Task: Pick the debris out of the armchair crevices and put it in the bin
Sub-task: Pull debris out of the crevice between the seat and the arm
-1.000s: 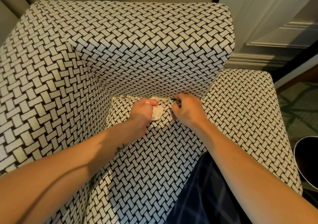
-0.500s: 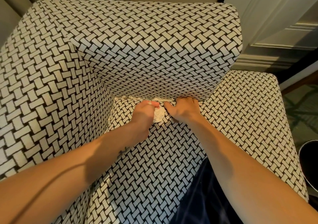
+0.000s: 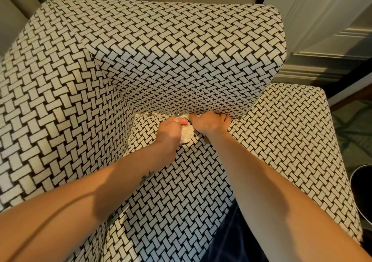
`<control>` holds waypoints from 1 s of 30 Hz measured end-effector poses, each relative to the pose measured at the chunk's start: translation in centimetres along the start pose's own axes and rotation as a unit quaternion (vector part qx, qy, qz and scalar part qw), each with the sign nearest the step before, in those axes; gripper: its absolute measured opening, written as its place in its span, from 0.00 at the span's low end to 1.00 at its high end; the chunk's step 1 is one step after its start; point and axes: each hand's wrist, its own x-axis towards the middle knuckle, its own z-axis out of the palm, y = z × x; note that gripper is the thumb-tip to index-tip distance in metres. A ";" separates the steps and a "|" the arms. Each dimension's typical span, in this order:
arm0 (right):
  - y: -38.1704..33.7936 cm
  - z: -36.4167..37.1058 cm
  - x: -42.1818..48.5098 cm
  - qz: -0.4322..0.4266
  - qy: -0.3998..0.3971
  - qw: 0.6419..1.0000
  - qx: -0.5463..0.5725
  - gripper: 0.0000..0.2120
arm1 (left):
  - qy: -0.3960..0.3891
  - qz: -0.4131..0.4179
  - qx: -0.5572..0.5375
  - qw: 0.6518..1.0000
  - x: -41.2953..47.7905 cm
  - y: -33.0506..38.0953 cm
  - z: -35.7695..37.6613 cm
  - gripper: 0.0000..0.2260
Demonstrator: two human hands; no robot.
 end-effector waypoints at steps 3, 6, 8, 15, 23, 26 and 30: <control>0.1 0.2 0.2 0.005 0.022 1.000 -0.002 0.30 | -0.004 0.001 0.008 1.000 0.1 0.0 0.0 0.14; 0.7 0.8 0.2 -0.009 0.050 0.999 0.020 0.26 | 0.003 0.004 0.028 1.000 0.3 -0.2 -0.1 0.16; 1.0 1.3 0.1 -0.021 0.072 0.997 0.036 0.24 | 0.006 0.003 0.038 0.999 0.4 -0.4 -0.2 0.16; 1.4 -0.5 -0.7 -0.031 -0.017 0.995 0.088 0.22 | 0.006 0.004 0.028 1.000 0.3 -0.3 -0.1 0.16; 0.3 0.8 0.0 -0.006 0.046 0.999 -0.010 0.29 | 0.006 -0.003 0.012 1.000 0.2 -0.2 -0.2 0.16; 0.6 0.9 -0.1 -0.011 0.064 0.998 0.024 0.26 | 0.001 -0.006 0.013 1.000 0.1 -0.2 -0.2 0.16; 1.1 0.6 -0.7 -0.026 0.060 0.994 0.090 0.23 | 0.005 -0.020 0.014 1.000 0.1 -0.2 -0.3 0.16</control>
